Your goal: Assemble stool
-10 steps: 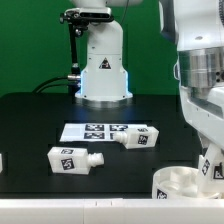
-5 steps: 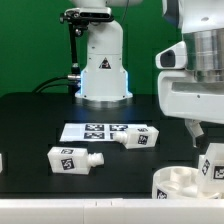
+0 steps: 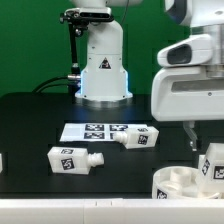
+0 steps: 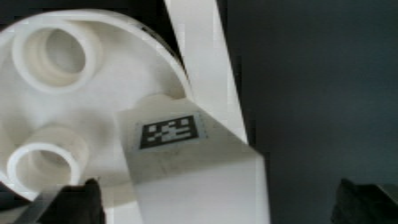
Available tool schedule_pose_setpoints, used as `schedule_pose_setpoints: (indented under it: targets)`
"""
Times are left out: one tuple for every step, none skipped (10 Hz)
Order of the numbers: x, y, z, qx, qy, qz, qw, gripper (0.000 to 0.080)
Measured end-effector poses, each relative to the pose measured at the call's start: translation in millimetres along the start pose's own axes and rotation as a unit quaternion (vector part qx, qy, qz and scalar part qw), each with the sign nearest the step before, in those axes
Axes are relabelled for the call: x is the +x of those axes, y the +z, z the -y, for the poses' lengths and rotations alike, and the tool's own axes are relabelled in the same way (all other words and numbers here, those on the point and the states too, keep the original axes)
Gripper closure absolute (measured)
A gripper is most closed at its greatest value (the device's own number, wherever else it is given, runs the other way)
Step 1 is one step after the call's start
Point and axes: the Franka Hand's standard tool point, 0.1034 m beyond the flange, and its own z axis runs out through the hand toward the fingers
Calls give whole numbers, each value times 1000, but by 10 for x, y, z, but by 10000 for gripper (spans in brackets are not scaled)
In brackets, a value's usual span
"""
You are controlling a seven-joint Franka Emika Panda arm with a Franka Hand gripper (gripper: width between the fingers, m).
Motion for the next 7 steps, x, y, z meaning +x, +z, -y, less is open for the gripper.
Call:
schedule_pose_setpoints:
  targets:
    - [9,1,-22,-1,-28,0,1000,150]
    - [12,4,-35,-1,-56,0,998,150]
    - [12,6,-37,-1,-78,0,997,150]
    - [19,-1,-47,-4,-143,-1,990,150]
    - [37,-39,-57,-13,-262,-1,965,150]
    - [44,-60,-79,-20,-370,5,929,150]
    - [27,-37,-77,-23,-404,9,915,150]
